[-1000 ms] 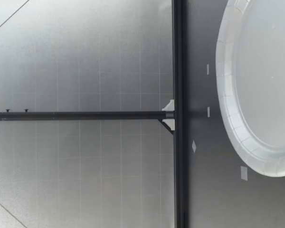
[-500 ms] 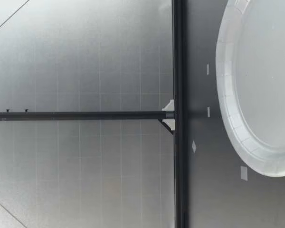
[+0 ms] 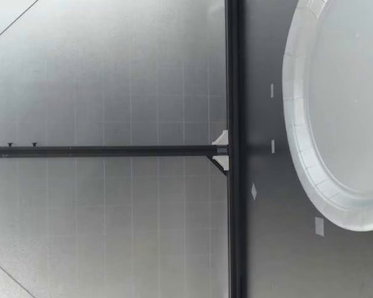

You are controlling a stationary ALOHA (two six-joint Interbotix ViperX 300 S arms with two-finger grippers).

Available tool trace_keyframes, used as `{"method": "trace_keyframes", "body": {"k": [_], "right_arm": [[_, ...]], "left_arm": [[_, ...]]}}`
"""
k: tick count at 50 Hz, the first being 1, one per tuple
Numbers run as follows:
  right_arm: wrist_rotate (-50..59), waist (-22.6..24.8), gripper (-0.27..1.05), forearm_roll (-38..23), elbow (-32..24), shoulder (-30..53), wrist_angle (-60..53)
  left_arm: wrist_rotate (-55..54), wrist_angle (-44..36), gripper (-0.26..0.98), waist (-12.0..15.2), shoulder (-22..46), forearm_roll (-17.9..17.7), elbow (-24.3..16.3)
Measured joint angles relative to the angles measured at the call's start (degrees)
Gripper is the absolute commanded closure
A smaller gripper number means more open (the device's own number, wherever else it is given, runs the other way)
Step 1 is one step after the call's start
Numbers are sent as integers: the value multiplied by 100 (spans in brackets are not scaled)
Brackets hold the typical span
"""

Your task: Pick up the fork and place it on the plate.

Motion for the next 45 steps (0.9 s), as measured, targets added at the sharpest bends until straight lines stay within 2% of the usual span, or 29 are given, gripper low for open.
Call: {"method": "trace_keyframes", "body": {"k": [10, 16, 22, 25, 27, 28, 29, 30, 31, 32, 35, 37, 40, 42, 43, 44, 45], "right_arm": [[26, -123, 73, -18, -360, -299, 9], [97, -413, 73, -79, -686, -747, 62], [167, -606, 73, -220, -809, -993, 35], [237, -729, 73, -316, -853, -1072, -62], [290, -888, 73, -422, -870, -1143, -264], [325, -1055, 73, -510, -879, -1230, -606], [325, -1055, 73, -510, -879, -1230, -606], [325, -1055, 73, -510, -879, -1230, -606], [334, -1239, 73, -563, -870, -1318, -1072], [334, -1239, 73, -563, -870, -1318, -1072], [343, -1564, 74, -615, -747, -1512, -2083], [343, -1564, 74, -615, -747, -1512, -2083], [290, -1916, 74, -633, -448, -1679, -3278], [290, -1916, 74, -633, -448, -1679, -3278], [299, -2065, 74, -633, -316, -1714, -3779], [299, -2065, 74, -633, -316, -1714, -3779], [299, -2065, 74, -633, -316, -1714, -3779]], "left_arm": [[26, -44, 69, 0, 18, 0, 9], [70, -167, 69, 9, 97, 0, 18], [158, -624, 69, 9, 167, 9, 176], [343, -1336, 69, 9, 193, 9, 413], [343, -1336, 69, 9, 193, 9, 413], [483, -1705, 69, 9, 202, 18, 519], [483, -1705, 69, 9, 202, 18, 519], [650, -2057, 69, 9, 237, 18, 589], [650, -2057, 69, 9, 237, 18, 589], [650, -2057, 69, 9, 237, 18, 589], [1037, -2575, 69, 0, 457, 18, 580], [1037, -2575, 69, 0, 457, 18, 580], [1459, -2830, 69, 9, 765, 26, 466], [1679, -2953, 69, 0, 949, 26, 325], [1679, -2953, 69, 0, 949, 26, 325], [1679, -2953, 69, 0, 949, 26, 325], [1846, -3067, 69, 9, 1099, 26, 185]]}}
